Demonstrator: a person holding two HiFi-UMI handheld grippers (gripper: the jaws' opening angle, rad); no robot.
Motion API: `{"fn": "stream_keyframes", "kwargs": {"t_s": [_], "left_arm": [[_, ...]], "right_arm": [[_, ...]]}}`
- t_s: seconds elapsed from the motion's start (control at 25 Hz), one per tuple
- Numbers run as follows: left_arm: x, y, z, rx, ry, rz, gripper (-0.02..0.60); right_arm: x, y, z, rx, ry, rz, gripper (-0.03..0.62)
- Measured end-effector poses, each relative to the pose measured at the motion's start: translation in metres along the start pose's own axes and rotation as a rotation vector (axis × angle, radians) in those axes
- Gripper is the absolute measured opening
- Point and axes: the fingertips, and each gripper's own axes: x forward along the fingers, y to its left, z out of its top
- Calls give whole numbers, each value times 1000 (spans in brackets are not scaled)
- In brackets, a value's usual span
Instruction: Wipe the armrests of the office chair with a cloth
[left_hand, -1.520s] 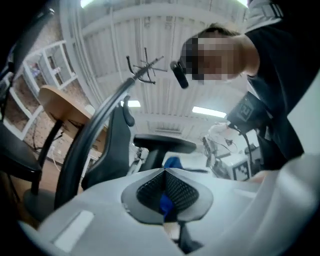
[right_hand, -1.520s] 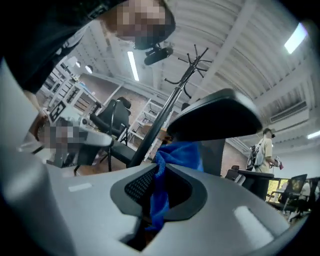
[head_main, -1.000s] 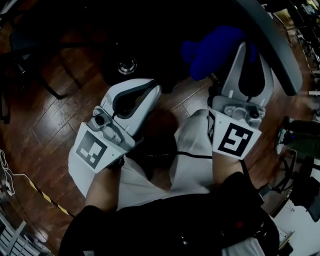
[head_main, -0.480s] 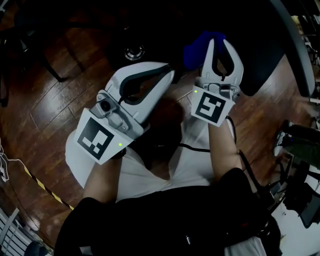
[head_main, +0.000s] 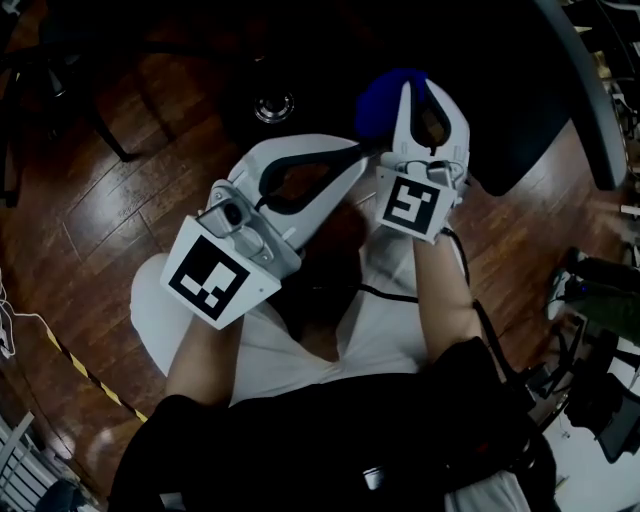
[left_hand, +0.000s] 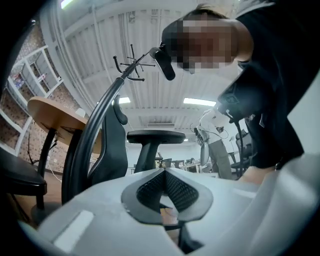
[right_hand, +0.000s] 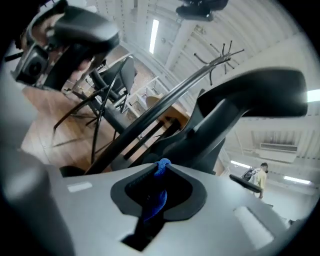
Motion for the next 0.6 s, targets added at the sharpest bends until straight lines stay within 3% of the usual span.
{"fn": "stream_keyframes", "kwargs": {"t_s": [0.12, 0.32, 0.44, 0.6], "left_arm": [[1, 4, 4, -17, -26, 7, 2], [3, 4, 2, 12, -15, 1, 2], [4, 0, -2, 30, 10, -12, 2], [3, 1, -2, 31, 8, -4, 2]], "right_arm": [[-25, -60, 30, 132, -55, -149, 35], [-49, -132, 66, 165, -198, -294, 35], [-46, -130, 55, 202, -204, -315, 34], [-23, -85, 9, 222, -77, -244, 32]]}}
